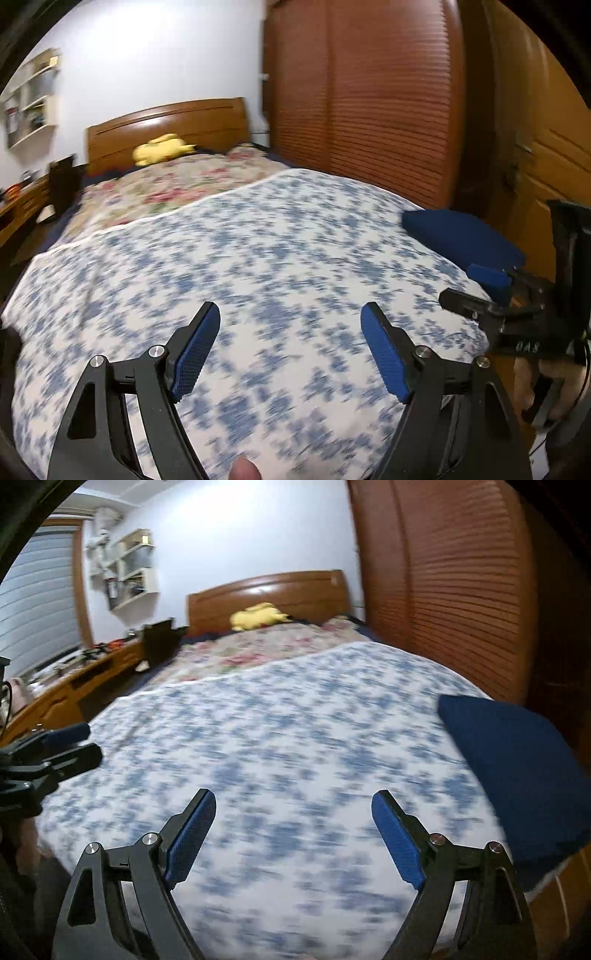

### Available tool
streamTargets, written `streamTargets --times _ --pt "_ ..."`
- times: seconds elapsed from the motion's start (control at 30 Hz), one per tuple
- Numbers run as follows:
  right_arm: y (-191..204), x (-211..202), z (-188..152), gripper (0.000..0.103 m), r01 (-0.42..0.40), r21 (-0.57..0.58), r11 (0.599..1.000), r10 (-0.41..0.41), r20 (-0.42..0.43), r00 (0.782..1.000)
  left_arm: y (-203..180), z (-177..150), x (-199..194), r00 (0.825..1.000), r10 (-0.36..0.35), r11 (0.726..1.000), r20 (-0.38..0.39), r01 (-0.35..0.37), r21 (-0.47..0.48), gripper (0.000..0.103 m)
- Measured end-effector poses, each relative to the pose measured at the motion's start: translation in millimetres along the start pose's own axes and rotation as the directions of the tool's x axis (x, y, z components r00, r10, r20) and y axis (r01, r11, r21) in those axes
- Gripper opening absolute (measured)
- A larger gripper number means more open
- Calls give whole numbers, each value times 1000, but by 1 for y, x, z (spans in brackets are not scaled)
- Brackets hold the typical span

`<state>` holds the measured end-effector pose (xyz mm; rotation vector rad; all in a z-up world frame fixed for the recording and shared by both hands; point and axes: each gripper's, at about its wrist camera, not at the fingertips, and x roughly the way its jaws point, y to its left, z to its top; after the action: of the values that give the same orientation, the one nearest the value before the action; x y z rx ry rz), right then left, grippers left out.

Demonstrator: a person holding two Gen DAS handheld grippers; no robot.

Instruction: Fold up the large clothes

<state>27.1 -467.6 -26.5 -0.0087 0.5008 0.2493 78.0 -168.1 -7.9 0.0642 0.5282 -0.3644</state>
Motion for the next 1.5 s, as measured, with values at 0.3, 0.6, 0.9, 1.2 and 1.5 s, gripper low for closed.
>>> streamTargets --times 0.3,0.6,0.9,1.2,1.5 --pt "69 -2 -4 87 -111 -75 991 115 52 992 66 -26 -75 972 230 971 56 -225 -87 79" --pt "88 15 -8 87 -148 -115 982 156 63 986 93 -45 -106 958 280 953 65 -269 -141 79" --pt "97 11 -6 87 -145 -130 981 155 66 986 107 -54 -116 958 278 947 75 -260 -189 79" --pt "99 12 -7 87 -152 -133 979 163 72 984 110 -55 -116 959 276 946 66 -258 -198 79" --pt "100 16 -8 87 -148 -135 980 159 74 985 110 -56 -117 959 276 946 61 -259 -195 79"
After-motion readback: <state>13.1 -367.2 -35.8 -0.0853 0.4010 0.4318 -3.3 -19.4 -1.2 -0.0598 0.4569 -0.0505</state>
